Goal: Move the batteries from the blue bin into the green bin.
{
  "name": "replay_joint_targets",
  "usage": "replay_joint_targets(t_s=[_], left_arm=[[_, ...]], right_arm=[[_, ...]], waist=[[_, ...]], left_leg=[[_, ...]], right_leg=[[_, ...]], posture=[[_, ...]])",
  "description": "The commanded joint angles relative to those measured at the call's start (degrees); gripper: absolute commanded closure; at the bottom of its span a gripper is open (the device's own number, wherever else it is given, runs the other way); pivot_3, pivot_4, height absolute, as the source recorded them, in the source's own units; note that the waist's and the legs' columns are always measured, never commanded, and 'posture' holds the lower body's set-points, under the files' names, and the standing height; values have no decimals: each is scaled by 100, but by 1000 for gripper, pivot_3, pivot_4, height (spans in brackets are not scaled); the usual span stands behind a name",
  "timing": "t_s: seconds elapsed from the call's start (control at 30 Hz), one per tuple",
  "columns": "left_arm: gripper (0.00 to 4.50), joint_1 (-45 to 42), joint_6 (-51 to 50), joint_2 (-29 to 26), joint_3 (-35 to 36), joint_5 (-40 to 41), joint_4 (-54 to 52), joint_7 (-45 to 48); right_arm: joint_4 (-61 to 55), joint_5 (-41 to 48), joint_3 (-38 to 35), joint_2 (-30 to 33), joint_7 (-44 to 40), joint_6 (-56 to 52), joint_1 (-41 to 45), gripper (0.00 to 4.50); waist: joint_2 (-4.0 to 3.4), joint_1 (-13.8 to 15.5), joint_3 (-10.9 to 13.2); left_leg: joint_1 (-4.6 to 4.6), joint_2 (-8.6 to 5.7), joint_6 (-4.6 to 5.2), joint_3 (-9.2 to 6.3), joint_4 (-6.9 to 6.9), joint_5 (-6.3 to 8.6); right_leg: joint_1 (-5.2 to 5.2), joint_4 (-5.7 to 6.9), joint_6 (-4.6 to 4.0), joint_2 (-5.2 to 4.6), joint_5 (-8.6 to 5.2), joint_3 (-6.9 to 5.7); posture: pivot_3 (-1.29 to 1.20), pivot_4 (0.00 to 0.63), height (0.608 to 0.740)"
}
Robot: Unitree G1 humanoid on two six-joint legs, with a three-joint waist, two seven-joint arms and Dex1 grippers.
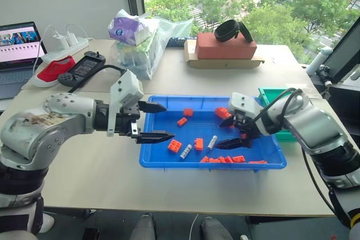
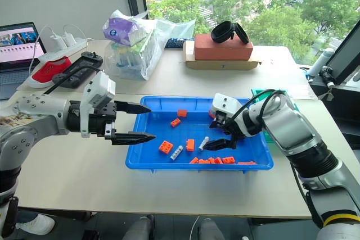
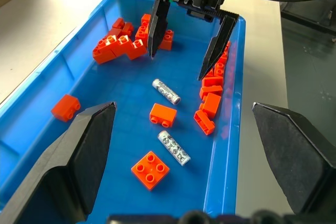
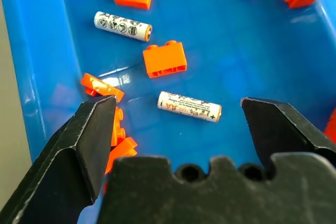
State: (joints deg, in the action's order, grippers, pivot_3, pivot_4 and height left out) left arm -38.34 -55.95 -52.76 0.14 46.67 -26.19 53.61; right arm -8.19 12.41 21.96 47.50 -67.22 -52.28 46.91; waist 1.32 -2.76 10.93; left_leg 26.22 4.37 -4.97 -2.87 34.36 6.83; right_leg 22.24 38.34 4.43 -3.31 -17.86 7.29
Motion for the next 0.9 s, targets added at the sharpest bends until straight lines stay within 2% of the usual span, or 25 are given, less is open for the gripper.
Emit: replay_joint_targets(t_s=[0.03, 0.23, 0.67, 0.77, 0.87, 0.9], left_arm=[[0, -164, 14, 7, 52, -20, -40, -23], [0, -201, 48, 9, 13, -130, -36, -45], [0, -219, 164, 45, -54, -366, 32, 37], [0, -219, 172, 51, -55, -392, 40, 53], [0, -219, 177, 55, -53, -413, 44, 61], [0, -214, 169, 54, -45, -408, 34, 58]], right_arm=[[258, -195, 34, -250, 471, -250, -1, 70], [433, -242, 101, -569, 877, -695, -82, 70], [112, -153, 156, -766, 1406, -1377, -405, 70], [122, -144, 119, -805, 1502, -1391, -411, 725], [123, -148, 102, -781, 1558, -1358, -367, 1765], [85, -92, 2, -757, 1533, -1362, -295, 1941]], waist=[[0, 10, 0], [0, 23, 0], [2, 20, -1], [2, 15, -1], [2, 18, -1], [2, 18, -1]], left_leg=[[0, 0, 0, 0, 0, 0], [2, 0, 0, 0, 0, 0], [1, 0, 0, -3, 3, 0], [1, 0, 0, -3, 3, 0], [1, 0, 0, -4, 3, 0], [1, 0, 0, -4, 3, 0]], right_leg=[[0, 0, 0, 0, 0, 0], [0, 0, 0, 0, 0, -2], [-2, 2, 0, 0, 0, -5], [-2, 3, 0, 0, 0, -6], [-2, 3, -1, 0, 0, -6], [-2, 3, -1, 0, 0, -6]], posture=[[0, 150, 740], [0, 150, 740], [0, 150, 740], [0, 150, 740], [0, 150, 740], [0, 150, 740]])
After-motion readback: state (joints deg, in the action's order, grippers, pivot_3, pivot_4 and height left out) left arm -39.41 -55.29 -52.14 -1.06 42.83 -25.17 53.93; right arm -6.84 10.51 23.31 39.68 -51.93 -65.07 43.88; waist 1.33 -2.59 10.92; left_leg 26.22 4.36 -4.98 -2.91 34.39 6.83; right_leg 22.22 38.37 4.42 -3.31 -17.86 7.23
